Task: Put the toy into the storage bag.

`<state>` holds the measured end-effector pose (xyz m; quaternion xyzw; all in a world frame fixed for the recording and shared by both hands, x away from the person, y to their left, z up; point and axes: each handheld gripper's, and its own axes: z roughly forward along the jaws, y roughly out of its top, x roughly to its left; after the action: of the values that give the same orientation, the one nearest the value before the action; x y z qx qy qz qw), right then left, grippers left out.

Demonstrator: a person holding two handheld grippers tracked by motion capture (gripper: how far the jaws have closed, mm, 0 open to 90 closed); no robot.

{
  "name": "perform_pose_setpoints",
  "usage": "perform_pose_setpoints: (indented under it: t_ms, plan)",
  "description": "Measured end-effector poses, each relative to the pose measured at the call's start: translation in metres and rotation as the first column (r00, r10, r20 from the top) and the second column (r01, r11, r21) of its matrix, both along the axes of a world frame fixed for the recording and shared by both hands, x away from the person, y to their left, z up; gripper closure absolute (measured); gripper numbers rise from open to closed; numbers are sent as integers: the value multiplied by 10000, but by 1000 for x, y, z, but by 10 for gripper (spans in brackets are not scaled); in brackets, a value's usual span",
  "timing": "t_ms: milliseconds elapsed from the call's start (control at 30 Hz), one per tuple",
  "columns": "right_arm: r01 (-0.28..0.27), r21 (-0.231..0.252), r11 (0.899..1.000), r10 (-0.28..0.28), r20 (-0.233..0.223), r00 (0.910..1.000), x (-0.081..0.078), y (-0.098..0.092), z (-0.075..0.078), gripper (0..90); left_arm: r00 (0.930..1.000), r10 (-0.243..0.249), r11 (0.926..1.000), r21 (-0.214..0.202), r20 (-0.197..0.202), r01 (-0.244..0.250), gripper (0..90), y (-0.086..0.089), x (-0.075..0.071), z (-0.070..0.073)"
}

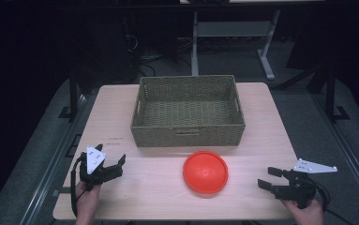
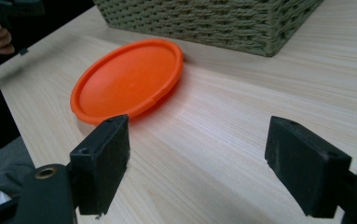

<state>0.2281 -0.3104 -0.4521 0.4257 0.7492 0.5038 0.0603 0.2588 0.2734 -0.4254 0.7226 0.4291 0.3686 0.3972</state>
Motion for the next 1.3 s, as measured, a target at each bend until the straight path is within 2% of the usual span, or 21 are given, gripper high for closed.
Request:
perform_pose_setpoints:
  t_ms: [67,233,400,900,1133,1300]
  plan:
    - [-106,-195,9998,106,-2,9999,2,5,2,209,10000,-30,10000,34,-63,30,127,0,1,-1]
    - [-309,-316,9990,310,38,9995,10,10,10,210,10000,-35,10000,23,-87,35,127,1,2,0]
    - [-555,-566,9969,559,67,9984,17,16,23,221,10000,-23,10000,22,-96,23,127,1,1,-1]
    - [-921,-1057,9901,890,-341,9955,29,34,19,225,10000,-52,10000,14,-42,52,128,1,1,-1]
    - [-1053,-1133,9880,1034,-223,9944,34,43,24,225,10000,-23,10000,57,-28,23,127,1,1,-1]
    - [-1302,-1376,9819,1287,-196,9915,43,54,29,225,10000,-10,10000,11,-30,10,127,1,1,-1]
